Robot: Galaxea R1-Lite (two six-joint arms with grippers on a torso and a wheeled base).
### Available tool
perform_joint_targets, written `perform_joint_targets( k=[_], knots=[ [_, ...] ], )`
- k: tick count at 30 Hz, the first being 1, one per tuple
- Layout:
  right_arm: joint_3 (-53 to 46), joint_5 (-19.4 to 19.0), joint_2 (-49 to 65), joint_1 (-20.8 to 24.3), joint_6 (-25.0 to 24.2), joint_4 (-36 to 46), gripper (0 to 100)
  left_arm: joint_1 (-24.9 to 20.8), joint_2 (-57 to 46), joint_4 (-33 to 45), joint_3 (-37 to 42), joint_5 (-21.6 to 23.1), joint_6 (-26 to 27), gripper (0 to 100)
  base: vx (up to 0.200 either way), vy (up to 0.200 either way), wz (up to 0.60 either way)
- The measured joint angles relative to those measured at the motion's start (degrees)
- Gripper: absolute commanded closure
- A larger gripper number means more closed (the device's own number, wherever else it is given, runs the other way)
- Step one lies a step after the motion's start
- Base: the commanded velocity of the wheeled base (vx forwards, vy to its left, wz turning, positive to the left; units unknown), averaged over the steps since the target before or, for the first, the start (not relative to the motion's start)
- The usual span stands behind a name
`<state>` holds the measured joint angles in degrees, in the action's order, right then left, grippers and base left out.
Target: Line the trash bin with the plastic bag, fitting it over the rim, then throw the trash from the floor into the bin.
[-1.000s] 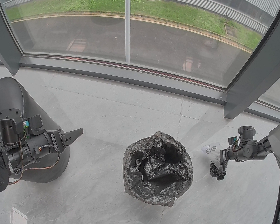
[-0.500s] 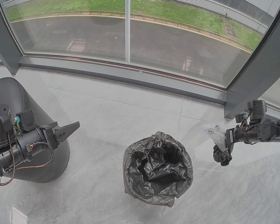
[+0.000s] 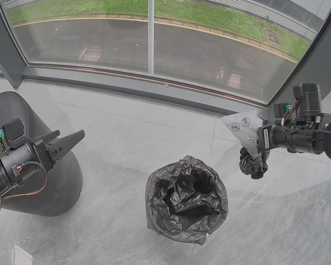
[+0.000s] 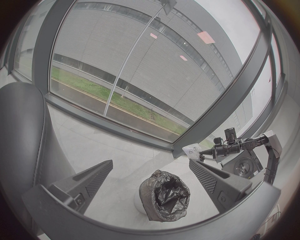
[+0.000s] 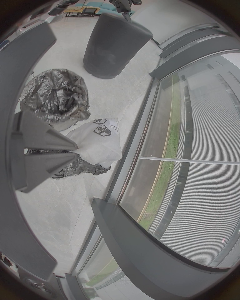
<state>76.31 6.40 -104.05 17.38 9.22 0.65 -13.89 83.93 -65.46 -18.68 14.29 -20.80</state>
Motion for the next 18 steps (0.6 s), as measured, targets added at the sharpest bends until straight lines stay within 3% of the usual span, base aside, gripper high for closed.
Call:
perform_joint_targets(
  k=[7,12,18],
  knots=[
    [-1.2,2.8,3.0,7.3,-6.2,-0.3,100,-0.3,-5.6,1.9,0.0,-0.1,0.0,0,0.000,0.000,0.00],
    [-2.3,2.9,3.7,10.1,-8.7,-0.4,100,-1.0,-10.2,11.3,-1.2,-0.4,0.0,0,0.000,0.000,0.00],
    [-6.1,2.4,3.6,14.1,-16.8,-0.7,100,-1.4,-15.3,17.7,-3.7,-0.6,0.0,0,0.000,0.000,0.00]
  ],
)
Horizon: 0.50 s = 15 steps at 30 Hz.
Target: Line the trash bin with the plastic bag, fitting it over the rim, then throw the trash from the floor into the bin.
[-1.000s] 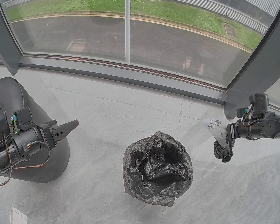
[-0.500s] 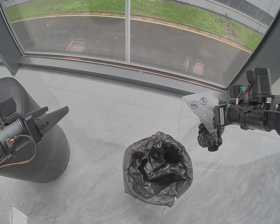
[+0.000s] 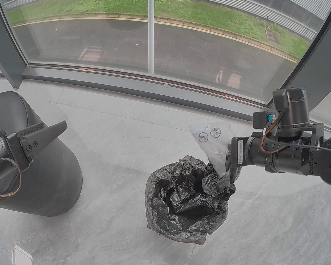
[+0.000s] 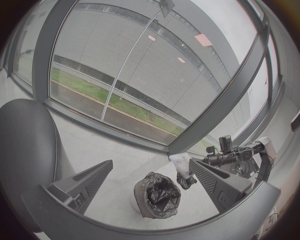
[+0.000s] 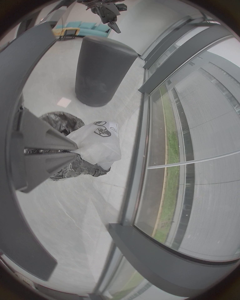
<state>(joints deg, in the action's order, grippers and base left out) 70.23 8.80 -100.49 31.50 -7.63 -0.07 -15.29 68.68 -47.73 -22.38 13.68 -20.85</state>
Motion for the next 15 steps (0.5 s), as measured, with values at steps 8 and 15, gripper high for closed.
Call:
perform_joint_targets(
  k=[8,15],
  knots=[
    [-7.1,-0.5,-2.0,4.5,-6.3,-8.2,100,0.0,-2.1,0.5,-0.8,-0.1,0.0,0,0.000,0.000,0.00],
    [-14.0,-1.4,-5.3,5.7,-6.7,-16.9,100,0.2,-2.2,0.5,-0.7,-0.2,0.0,0,0.000,0.000,0.00]
  ],
)
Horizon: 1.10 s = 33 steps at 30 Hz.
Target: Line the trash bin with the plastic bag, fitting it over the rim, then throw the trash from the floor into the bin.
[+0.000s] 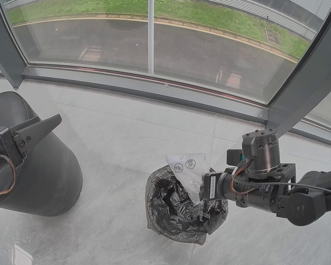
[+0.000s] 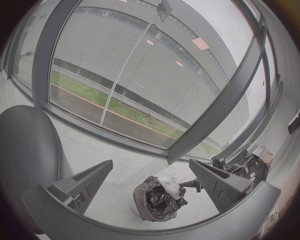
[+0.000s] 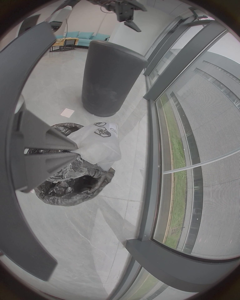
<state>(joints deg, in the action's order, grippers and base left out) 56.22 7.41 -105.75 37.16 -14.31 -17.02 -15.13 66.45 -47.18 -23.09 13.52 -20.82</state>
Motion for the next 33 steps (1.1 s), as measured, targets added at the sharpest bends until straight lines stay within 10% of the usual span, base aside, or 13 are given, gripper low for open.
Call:
perform_joint_targets(
  k=[33],
  knots=[
    [-3.6,0.0,-8.1,0.0,0.4,-5.6,100,0.1,0.4,0.1,0.4,0.0,0.1,0,0.000,0.000,0.00]
  ],
)
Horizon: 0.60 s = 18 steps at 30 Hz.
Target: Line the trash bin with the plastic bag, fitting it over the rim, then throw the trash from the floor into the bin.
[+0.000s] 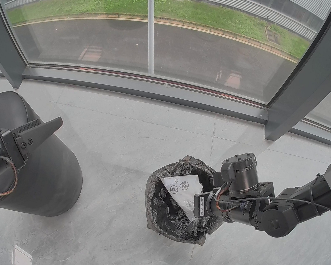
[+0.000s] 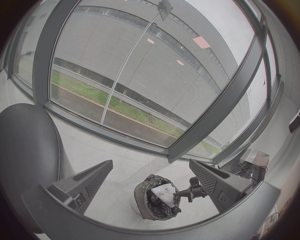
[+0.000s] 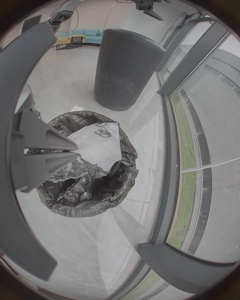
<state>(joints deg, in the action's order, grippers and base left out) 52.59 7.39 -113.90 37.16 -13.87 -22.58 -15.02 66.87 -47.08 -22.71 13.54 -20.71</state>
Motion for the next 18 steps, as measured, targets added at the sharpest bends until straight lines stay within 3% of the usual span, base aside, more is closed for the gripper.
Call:
perform_joint_targets(
  k=[1,18],
  knots=[
    [-0.1,0.0,-0.1,0.0,0.1,0.0,0,0.0,0.0,0.0,0.0,0.0,0.0,0,0.000,0.000,0.00],
    [-0.4,0.4,-0.5,0.1,-0.4,-3.4,0,0.0,0.1,0.0,0.2,0.1,0.1,0,0.000,0.000,0.00]
  ],
)
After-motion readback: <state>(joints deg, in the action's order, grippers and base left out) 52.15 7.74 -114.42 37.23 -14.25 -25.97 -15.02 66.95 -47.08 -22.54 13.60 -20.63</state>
